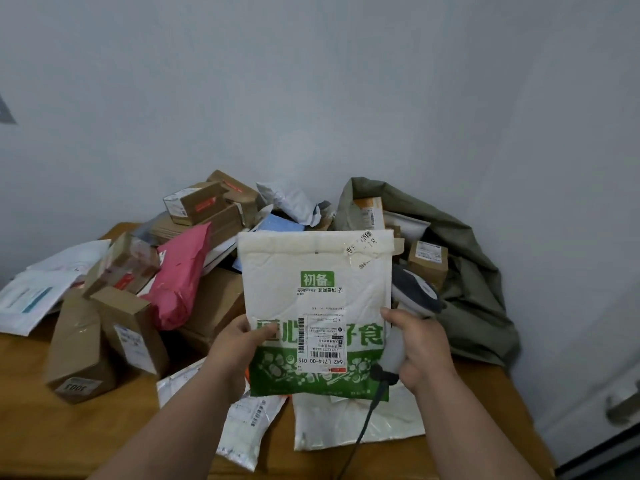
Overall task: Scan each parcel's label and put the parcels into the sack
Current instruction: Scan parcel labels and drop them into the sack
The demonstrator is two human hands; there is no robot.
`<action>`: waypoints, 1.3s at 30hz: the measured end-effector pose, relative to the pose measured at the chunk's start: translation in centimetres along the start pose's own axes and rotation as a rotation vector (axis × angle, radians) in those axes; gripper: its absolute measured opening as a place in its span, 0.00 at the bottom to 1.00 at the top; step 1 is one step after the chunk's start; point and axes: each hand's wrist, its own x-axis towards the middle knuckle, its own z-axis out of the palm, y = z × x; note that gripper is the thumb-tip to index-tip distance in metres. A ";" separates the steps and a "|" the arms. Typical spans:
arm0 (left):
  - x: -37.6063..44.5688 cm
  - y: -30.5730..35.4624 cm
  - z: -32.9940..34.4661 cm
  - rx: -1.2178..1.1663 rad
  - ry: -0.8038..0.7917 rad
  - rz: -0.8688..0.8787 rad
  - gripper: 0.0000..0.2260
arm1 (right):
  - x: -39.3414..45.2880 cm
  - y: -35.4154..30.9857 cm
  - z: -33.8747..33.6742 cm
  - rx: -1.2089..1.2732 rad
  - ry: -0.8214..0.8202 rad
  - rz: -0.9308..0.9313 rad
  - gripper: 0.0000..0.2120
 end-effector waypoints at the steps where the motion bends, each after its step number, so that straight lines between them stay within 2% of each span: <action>1: 0.1 0.0 0.2 -0.032 0.006 -0.015 0.08 | 0.2 -0.1 -0.2 -0.003 0.010 0.000 0.11; 7: 0.4 1.1 0.8 -0.207 0.083 0.000 0.07 | 0.2 -0.4 -1.6 -0.258 0.107 -0.100 0.05; 10: 0.2 1.8 1.1 -0.260 0.125 0.018 0.06 | -1.2 -0.7 -1.6 -0.298 -0.028 -0.093 0.05; 13: -0.1 2.4 1.4 -0.294 0.143 0.035 0.06 | -3.0 -0.6 -1.0 -0.344 -0.210 -0.054 0.10; 19: -0.4 3.2 1.2 -0.316 0.147 0.068 0.06 | -5.0 0.0 -0.6 -0.479 -0.341 -0.088 0.11; 29: -0.7 3.4 0.8 -0.299 0.144 0.079 0.06 | -6.1 0.0 -0.7 -0.547 -0.360 -0.141 0.07; 39: -1.2 3.2 1.0 -0.288 0.143 0.077 0.06 | -5.9 0.6 -1.5 -0.536 -0.371 -0.137 0.10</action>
